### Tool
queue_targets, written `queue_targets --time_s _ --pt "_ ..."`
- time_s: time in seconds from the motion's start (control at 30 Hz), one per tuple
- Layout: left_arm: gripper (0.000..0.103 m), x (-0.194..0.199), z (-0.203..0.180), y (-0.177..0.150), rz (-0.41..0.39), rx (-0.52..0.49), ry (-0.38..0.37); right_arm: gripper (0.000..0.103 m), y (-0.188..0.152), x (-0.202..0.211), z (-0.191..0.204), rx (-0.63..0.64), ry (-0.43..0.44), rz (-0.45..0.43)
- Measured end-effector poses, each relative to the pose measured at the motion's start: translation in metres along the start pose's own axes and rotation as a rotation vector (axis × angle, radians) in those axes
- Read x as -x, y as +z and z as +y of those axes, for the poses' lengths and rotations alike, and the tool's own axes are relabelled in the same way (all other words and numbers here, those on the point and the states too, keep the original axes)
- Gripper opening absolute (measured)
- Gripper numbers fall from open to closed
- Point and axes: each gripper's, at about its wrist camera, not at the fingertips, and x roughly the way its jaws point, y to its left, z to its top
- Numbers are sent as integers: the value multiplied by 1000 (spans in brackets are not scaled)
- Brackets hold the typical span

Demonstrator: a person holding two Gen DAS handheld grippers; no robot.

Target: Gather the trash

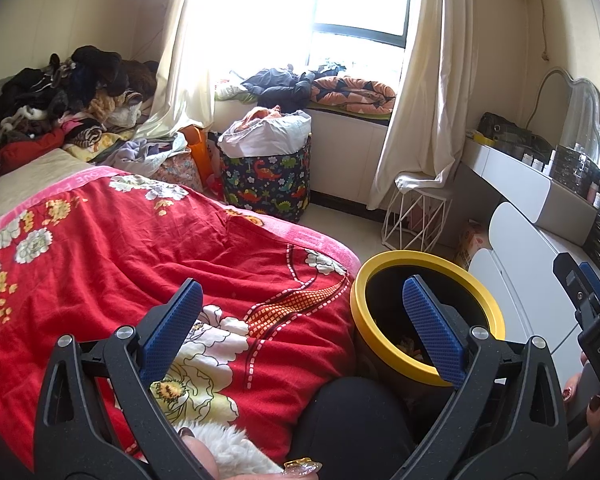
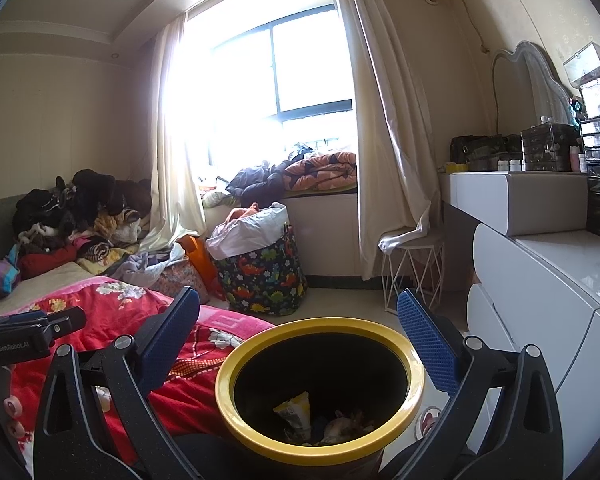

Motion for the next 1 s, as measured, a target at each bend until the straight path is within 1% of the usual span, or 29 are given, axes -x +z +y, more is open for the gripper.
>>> queue_targets --time_s 0.6,0.7,0.8,0.9,0.93,0.97,1.0 --pt "92 -1 1 0 4 1 -1 97 -2 -1 -2 -3 2 7" --pt "92 0 3 -1 7 9 15 97 -1 -3 3 0 24 19" --pt "92 2 14 -1 13 41 42 97 5 -13 14 -8 76 59" --pt "92 8 40 2 15 95 93 97 16 -26 36 -31 171 114" --pt "92 11 55 2 13 121 121 97 19 -31 46 -28 205 132" --pt "92 14 68 3 13 145 144 97 23 -42 67 -14 272 177" --pt "92 20 93 1 12 190 190 97 25 -50 82 0 314 211"
